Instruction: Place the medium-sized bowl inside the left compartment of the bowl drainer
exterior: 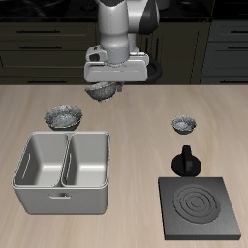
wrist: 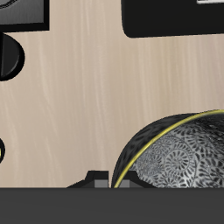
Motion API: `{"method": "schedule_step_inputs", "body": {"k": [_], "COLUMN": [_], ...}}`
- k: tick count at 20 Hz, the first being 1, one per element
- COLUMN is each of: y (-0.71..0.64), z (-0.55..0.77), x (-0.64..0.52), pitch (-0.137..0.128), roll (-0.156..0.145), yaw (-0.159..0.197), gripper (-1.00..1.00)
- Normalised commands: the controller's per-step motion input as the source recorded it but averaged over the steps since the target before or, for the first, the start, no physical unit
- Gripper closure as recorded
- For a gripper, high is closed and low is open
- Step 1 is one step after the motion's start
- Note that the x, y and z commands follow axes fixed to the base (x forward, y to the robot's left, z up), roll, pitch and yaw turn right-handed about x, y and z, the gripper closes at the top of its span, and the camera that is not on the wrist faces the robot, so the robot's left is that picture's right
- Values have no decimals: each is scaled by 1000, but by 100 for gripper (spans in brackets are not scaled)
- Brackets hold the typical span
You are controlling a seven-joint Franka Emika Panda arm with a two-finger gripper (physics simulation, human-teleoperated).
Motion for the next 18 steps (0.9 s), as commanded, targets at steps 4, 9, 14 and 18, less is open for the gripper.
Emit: {"method": "schedule_step_inputs", "body": {"k": [4,9,14,18], "y": [-114,-138,-113,-120], "z": [57,195,266,267], "x": [224,265,292,342], "pitch": [41,10,2,13], "roll": [1,-7,-2,-29], "yaw": [2,17,20,4], "gripper": [100,100,100,100]}}
